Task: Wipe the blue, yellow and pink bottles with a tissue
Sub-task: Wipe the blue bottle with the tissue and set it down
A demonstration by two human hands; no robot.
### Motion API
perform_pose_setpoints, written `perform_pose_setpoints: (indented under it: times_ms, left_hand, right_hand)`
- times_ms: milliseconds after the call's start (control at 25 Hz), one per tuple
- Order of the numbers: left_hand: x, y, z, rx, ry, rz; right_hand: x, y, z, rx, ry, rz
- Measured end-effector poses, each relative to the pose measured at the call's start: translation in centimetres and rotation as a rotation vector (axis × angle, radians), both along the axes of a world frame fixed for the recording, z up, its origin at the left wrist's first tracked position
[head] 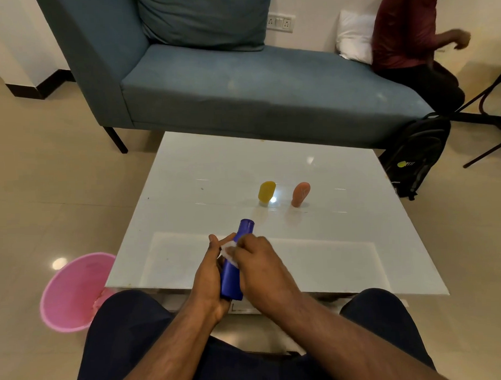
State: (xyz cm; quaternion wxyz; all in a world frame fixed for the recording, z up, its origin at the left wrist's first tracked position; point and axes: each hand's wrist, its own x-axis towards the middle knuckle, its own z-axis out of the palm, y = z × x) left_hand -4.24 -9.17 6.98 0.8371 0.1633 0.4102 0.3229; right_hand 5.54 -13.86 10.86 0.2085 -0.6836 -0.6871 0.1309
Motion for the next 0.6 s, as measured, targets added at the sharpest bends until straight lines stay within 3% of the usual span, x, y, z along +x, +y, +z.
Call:
perform_pose_setpoints:
  times_ms: [160, 240, 400, 600]
  left_hand:
    - [-0.2, 0.2, -0.2, -0.010, -0.016, 0.011]
    - [-0.1, 0.1, 0.0, 0.010, 0.033, -0.016]
    - [-0.2, -0.2, 0.4, 0.034, 0.015, -0.019]
    - [-0.4, 0.5, -0.4, -0.033, -0.006, 0.046]
  right_hand:
    - [0.6, -0.4, -0.5, 0.076, 0.044, 0.056]
    - [2.4, 1.3, -0.2, 0.088, 0.067, -0.071]
    - [4.0, 2.9, 0.8, 0.109, 0.368, -0.324]
    - [1.4, -0.6, -0.7, 0.089, 0.394, -0.241]
